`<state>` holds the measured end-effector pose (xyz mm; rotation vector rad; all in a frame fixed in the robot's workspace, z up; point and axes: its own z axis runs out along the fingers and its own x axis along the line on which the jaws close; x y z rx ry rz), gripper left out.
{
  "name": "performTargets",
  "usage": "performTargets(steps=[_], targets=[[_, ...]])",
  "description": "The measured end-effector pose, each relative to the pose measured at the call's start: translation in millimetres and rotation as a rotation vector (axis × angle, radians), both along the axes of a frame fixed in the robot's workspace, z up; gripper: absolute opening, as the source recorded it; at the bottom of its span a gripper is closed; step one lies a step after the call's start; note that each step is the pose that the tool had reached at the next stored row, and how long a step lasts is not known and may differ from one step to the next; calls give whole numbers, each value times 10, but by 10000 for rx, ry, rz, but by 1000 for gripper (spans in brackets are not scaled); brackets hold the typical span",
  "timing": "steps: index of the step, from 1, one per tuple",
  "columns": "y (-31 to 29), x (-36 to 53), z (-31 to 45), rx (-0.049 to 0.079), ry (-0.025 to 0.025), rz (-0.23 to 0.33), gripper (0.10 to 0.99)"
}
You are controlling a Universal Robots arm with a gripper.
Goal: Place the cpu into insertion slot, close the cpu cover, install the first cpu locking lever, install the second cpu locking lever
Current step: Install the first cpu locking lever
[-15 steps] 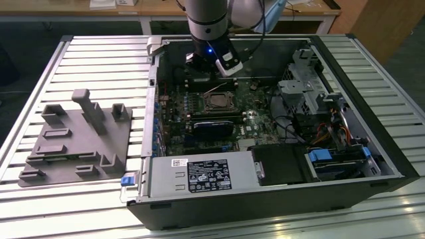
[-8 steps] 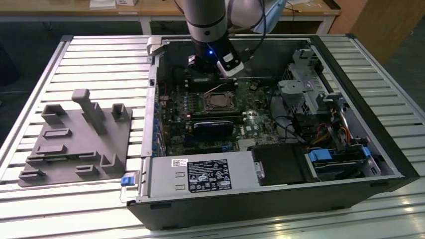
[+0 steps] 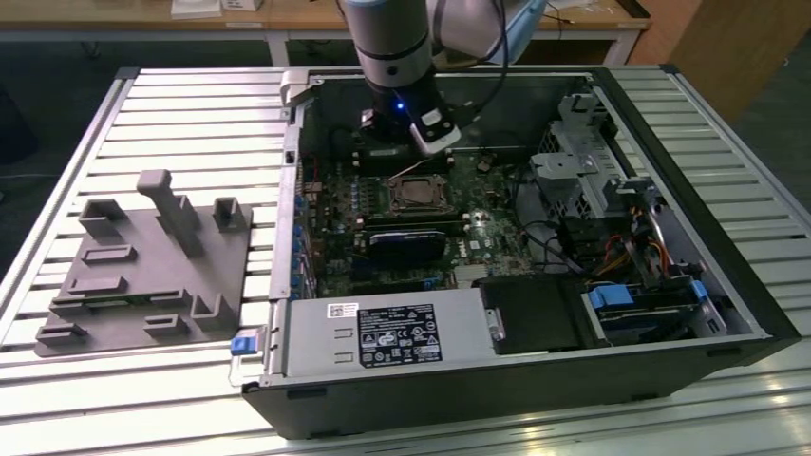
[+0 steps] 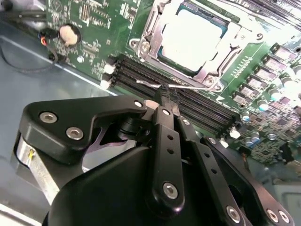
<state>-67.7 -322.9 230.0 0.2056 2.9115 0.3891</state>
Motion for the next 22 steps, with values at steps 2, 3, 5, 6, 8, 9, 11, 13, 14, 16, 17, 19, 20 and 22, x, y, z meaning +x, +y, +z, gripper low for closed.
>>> performTargets(steps=[2,3,5,6,8,9,11,13,14,16,17,19,20,22], targets=[[0,0,-20,0,-1,-182,106],[0,0,-30,-1,-1,-256,106],[1,0,-52,-4,0,-387,106],[1,0,-64,-7,-1,-441,106],[2,0,-83,-18,-1,-511,106],[2,0,-93,-25,-1,-533,106],[2,0,-114,-35,-1,-584,106],[2,0,-135,-43,0,-658,106],[2,0,-144,-44,-1,-707,106],[2,1,-159,-46,-1,-825,106],[2,1,-165,-47,-1,-903,106],[3,3,-176,-52,0,-1062,106],[5,4,-181,-56,0,-1130,106],[14,6,-189,-66,-1,-1233,106]])
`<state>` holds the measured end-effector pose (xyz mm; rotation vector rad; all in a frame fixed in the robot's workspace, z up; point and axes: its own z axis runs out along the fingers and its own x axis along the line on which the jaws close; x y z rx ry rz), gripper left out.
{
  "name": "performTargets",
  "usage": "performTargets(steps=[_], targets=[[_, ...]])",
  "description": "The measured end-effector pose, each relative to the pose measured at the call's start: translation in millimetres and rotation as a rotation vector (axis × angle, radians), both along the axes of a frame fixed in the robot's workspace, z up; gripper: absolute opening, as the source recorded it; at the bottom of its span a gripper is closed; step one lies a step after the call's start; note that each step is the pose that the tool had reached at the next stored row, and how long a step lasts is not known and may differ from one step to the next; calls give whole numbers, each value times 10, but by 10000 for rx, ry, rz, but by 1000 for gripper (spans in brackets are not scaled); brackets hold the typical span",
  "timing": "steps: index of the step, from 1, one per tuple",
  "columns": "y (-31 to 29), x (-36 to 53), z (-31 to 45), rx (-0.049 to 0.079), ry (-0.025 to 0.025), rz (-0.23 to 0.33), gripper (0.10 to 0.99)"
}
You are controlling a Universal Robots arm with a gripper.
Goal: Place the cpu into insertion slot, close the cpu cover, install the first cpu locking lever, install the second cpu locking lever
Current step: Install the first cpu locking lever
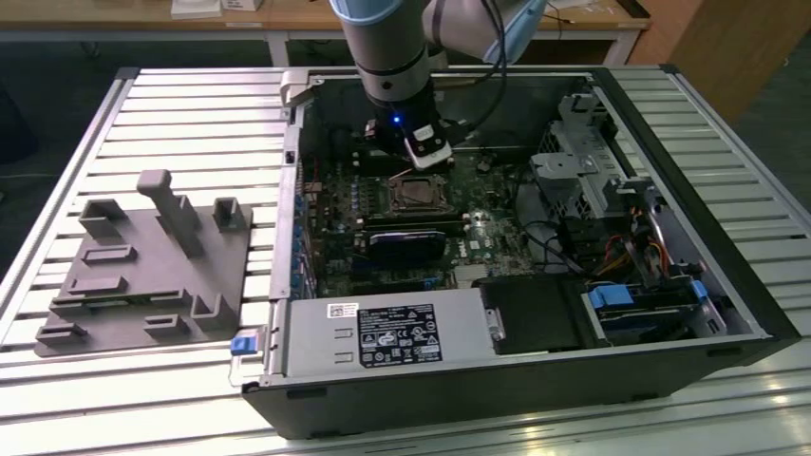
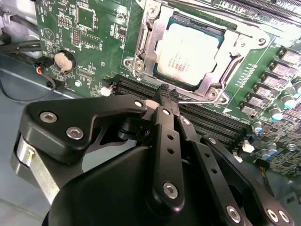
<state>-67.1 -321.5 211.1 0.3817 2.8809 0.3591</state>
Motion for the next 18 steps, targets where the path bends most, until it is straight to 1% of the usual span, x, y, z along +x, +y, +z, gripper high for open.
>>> performTargets(steps=[3,6,10,15,18], targets=[[23,2,-9,-19,0,-95,106],[67,4,-14,-50,0,-129,106],[120,6,-21,-145,-1,-143,106],[142,7,-35,-303,-1,-241,106],[145,8,-36,-310,-1,-247,106]])
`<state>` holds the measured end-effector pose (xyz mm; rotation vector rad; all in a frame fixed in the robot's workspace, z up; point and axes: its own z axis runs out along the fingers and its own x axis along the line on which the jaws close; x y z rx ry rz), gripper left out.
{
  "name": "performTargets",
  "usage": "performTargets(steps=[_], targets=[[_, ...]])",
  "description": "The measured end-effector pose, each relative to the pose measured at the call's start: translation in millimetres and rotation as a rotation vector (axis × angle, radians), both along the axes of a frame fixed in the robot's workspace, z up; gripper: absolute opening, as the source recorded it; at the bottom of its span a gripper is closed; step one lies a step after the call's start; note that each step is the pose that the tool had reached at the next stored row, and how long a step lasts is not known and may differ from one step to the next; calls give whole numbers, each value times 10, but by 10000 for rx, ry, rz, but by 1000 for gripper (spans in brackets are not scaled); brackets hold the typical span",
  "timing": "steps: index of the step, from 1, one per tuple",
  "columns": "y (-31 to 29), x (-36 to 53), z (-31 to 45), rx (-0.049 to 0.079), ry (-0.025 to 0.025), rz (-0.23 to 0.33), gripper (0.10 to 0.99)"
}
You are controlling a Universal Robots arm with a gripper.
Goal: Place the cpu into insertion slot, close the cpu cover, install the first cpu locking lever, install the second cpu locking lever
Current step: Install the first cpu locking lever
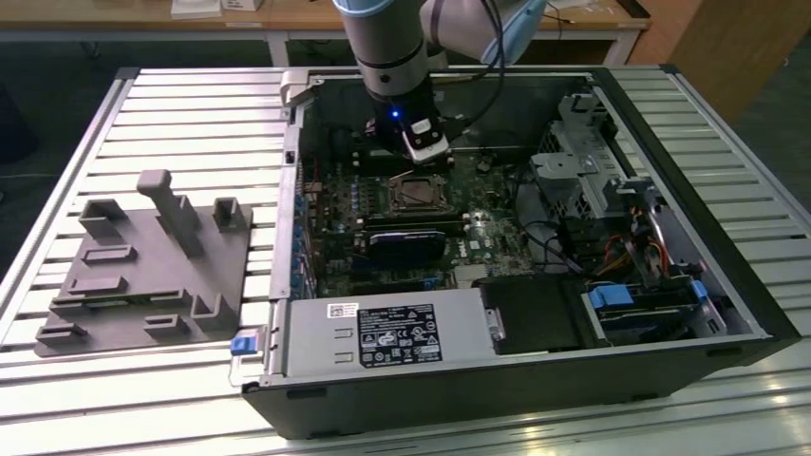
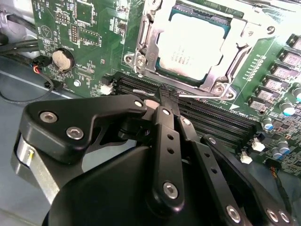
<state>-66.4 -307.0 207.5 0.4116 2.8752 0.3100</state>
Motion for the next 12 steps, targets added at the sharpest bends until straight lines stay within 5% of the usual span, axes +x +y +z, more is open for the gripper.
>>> performTargets(steps=[6,12], targets=[[7,2,-9,-130,2,-81,106],[76,3,-21,-270,1,-179,106]])
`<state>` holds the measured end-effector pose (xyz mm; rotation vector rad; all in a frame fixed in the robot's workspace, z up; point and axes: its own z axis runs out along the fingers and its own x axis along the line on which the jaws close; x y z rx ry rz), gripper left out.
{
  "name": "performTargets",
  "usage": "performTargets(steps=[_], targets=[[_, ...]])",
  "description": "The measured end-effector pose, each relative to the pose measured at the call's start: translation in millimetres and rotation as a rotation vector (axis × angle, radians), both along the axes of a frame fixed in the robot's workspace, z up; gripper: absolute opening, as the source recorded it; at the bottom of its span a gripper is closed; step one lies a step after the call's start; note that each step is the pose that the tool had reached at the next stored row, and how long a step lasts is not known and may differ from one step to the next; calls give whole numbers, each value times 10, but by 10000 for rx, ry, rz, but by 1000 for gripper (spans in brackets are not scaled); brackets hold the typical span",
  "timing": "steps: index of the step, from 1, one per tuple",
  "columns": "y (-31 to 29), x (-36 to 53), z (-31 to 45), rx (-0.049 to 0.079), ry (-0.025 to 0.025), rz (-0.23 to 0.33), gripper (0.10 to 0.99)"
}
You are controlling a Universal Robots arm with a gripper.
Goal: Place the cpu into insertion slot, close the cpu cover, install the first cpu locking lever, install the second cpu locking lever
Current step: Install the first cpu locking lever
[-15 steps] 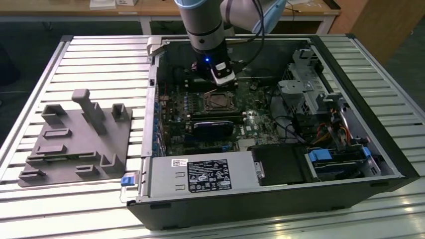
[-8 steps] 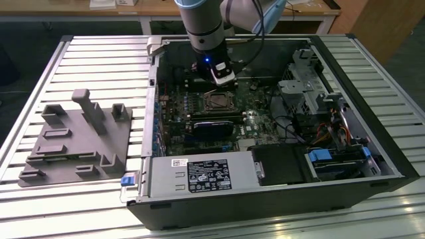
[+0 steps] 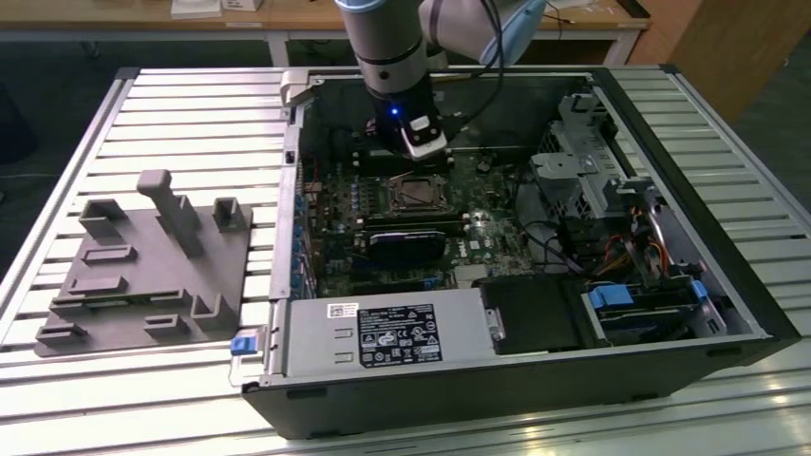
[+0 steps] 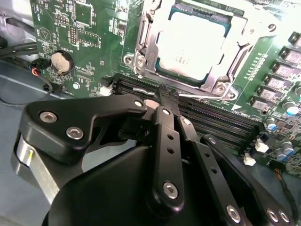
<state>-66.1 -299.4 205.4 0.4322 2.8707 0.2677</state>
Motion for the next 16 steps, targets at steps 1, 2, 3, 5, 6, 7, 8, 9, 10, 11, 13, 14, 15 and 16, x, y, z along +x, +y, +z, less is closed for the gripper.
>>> performTargets(steps=[1,2,3,5,6,7,8,9,10,11,13,14,15,16], targets=[[9,0,-2,-12,0,-20,106],[14,0,-4,-23,-1,-52,106],[18,0,-7,-31,-1,-117,106],[22,0,-14,-35,-1,-302,106],[24,0,-17,-35,0,-402,106],[26,0,-19,-37,1,-501,106],[31,0,-22,-38,2,-582,106],[38,0,-25,-37,1,-639,106],[48,0,-27,-37,1,-682,106],[58,0,-29,-36,2,-716,106],[75,0,-32,-38,1,-779,106],[80,0,-36,-37,1,-819,106],[81,0,-39,-41,0,-878,106],[81,0,-43,-44,1,-969,106]])
